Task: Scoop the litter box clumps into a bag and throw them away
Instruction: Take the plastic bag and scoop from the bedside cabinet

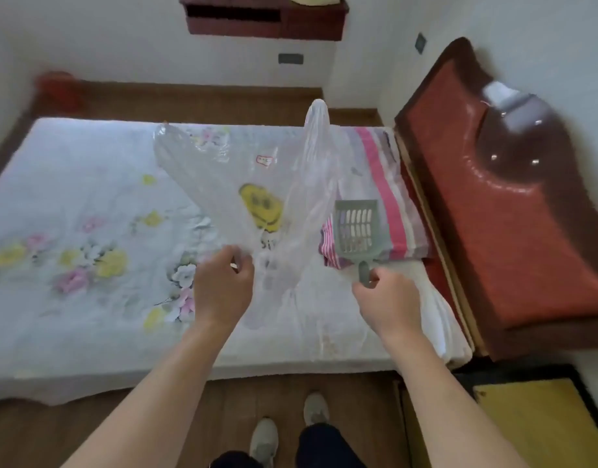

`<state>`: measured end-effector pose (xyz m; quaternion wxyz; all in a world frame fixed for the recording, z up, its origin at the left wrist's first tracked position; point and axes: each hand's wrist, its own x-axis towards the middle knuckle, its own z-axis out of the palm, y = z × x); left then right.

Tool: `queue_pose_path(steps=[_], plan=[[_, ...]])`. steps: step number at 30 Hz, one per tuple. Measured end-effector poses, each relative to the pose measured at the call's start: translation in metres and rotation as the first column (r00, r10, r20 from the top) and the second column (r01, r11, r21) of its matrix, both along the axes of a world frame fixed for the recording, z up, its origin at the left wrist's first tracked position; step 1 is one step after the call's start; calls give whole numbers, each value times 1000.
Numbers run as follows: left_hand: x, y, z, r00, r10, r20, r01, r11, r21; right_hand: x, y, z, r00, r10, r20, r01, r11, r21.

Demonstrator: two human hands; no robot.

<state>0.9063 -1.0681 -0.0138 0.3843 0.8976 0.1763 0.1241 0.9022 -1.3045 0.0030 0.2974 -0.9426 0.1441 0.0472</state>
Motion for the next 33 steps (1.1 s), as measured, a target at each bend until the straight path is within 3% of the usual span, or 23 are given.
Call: queue_pose_path(steps=[5, 13, 25, 33], plan=[[-8, 51, 3, 980, 199, 18, -199, 979, 35, 56, 54, 7, 966, 257, 38, -257, 966, -20], [-63, 125, 15, 831, 553, 61, -554, 832, 18, 78, 175, 5, 779, 627, 24, -626, 779, -35], [-195, 299, 24, 560, 818, 131, -826, 563, 21, 9, 416, 13, 502, 864, 39, -865, 500, 44], [-226, 386, 25, 394, 908, 140, -919, 390, 51, -3, 540, 13, 336, 942, 11, -939, 334, 78]])
